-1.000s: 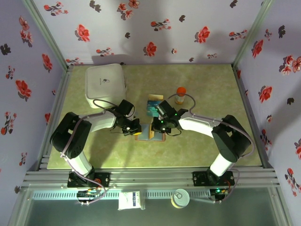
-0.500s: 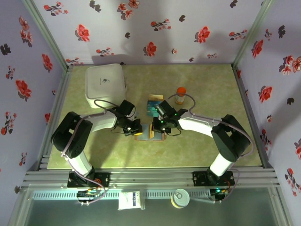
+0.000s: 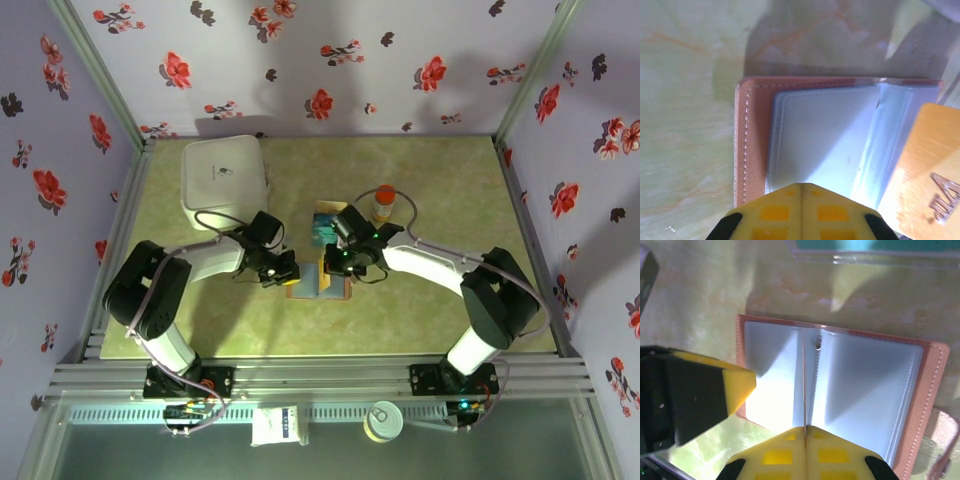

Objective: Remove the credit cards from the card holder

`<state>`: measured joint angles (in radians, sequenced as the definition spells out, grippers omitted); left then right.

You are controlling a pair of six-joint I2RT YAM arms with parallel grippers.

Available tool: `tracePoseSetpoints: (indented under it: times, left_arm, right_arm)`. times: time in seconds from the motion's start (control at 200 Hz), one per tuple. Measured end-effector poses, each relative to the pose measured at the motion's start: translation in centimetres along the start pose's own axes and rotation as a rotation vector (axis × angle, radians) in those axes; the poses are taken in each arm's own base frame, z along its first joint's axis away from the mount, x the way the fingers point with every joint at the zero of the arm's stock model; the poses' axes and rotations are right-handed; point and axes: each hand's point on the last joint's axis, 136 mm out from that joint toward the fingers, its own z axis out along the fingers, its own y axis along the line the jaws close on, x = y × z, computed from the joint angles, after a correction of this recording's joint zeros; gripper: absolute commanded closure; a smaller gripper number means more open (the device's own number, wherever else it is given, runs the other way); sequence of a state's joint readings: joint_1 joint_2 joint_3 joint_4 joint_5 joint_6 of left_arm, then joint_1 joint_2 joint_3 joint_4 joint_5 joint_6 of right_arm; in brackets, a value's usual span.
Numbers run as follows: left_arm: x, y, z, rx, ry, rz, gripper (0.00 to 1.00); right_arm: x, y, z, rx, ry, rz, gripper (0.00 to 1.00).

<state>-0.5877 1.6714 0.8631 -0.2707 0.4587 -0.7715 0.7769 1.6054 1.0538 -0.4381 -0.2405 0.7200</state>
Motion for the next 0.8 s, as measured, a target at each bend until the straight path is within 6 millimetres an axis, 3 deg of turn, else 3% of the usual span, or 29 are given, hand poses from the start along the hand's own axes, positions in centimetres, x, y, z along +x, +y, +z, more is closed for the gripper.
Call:
tracePoseSetpoints:
  times: [0.255, 0.8]
  left_arm:
    - [-0.5, -0.7, -1.1, 0.019, -0.035, 0.012, 0.99]
    - [-0.7, 0.5, -2.1, 0.01, -0.062, -0.017, 0.97]
  right_arm:
    - [-1.6, 1.8, -2.9, 0.009, -0.001, -0.297, 0.98]
    - [-7.1, 1.3, -6.2, 0.088, 0.065, -1.135, 1.0]
